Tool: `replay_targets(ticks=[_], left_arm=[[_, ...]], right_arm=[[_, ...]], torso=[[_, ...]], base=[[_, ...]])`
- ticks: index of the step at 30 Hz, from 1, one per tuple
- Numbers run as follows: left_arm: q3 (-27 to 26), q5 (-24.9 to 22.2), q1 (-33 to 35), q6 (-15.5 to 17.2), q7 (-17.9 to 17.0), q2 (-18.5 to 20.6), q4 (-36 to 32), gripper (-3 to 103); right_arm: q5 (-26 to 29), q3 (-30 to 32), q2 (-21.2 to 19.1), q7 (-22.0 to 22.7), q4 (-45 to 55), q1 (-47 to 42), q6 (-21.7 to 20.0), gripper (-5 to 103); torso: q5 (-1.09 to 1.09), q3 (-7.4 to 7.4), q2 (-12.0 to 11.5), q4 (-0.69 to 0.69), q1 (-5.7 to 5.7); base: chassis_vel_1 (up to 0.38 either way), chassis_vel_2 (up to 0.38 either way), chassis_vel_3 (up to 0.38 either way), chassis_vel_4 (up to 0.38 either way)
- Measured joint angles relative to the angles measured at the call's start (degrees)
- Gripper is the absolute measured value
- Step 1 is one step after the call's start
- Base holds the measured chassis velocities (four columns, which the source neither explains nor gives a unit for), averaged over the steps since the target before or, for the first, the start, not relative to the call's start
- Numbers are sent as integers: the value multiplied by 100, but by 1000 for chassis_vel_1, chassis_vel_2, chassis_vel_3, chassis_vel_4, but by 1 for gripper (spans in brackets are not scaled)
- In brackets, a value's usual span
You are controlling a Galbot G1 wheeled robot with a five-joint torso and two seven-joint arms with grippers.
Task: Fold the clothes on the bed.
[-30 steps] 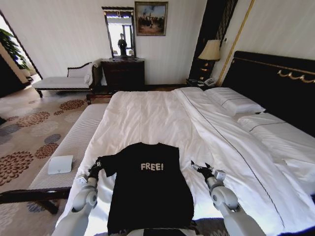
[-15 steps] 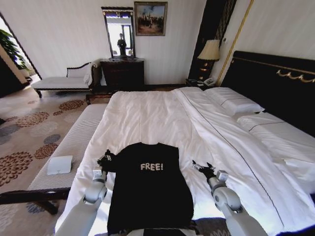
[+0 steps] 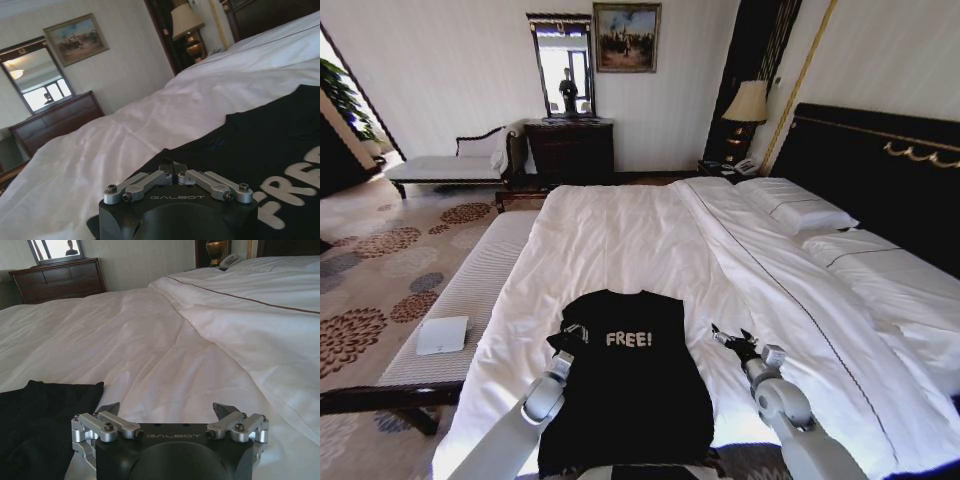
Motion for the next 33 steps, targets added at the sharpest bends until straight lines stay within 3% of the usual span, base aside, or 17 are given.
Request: replay_targets(ticks=[7,18,20,22,24,28,33], left_arm=[[349,83,71,-141,287,315,-40,0],[338,74,190,-152,202,259,43,-3],[320,-41,194,-43,46,240,57,7],[288,-83,213,-7,19,238,55,7],[250,-140,266,24,9,249,22,18],[207,-131,405,-4,58,338,-128,28],[-189,-321,683,-131,20,387,-539,51]], right_arm=[[23,11,-10,1,10,13,2,100],[27,-19,-21,16,33,14,-10,100],[25,-23,-22,18,37,10,-13,100],[24,-27,-22,18,37,10,-14,100],[22,-37,-22,18,37,10,-15,100],[13,-64,17,19,20,22,-17,100],[-35,-99,169,2,-17,30,-19,100]], torso=[[-1,0,0,1,0],[-1,0,0,1,0],[-1,0,0,1,0],[-1,0,0,1,0],[-1,0,0,1,0],[-1,0,0,1,0],[-2,0,0,2,0]], base=[[0,0,0,0],[0,0,0,0],[0,0,0,0],[0,0,0,0],[0,0,0,0],[0,0,0,0],[0,0,0,0]])
